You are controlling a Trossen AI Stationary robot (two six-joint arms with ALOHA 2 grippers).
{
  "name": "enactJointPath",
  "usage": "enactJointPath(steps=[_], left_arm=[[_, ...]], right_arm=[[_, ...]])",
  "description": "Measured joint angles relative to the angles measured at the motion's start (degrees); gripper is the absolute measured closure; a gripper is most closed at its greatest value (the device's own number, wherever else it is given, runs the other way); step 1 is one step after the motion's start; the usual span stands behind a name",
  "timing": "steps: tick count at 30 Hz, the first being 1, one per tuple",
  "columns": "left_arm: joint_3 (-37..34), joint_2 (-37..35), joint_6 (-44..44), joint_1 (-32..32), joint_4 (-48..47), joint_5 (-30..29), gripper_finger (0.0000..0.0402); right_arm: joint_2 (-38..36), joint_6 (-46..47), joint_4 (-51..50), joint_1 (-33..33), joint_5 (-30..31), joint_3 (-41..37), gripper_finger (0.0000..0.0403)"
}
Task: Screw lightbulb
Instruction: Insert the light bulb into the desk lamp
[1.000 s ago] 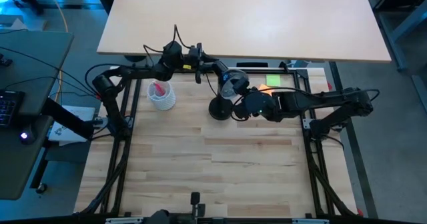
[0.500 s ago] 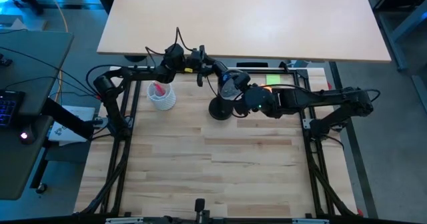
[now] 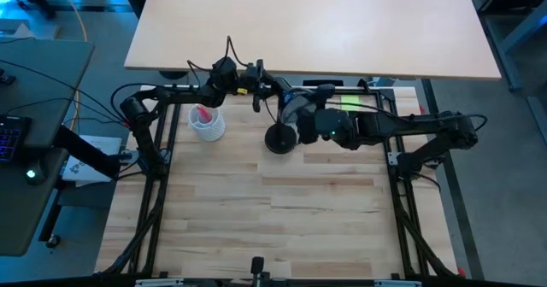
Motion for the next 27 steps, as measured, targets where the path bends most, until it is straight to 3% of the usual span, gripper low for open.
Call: enactJointPath(steps=[6,8,17,27], left_arm=[[0.0,0.0,0.1,-0.5,0.2,0.4,0.0273],[0.0,0.0,0.0,-0.6,0.2,0.6,0.0273],[0.0,-0.1,0.6,-0.3,-0.8,0.4,0.0273],[0.1,-0.2,0.6,3.4,-4.8,0.1,0.0273]], right_arm=[[0.0,35.2,2.4,-1.0,1.5,0.0,0.0144],[0.0,40.7,2.4,-1.1,0.9,0.0,0.0144],[0.0,33.6,2.2,1.0,-0.4,0.0,0.0144],[0.0,16.3,2.1,6.0,6.5,0.0,0.0144]])
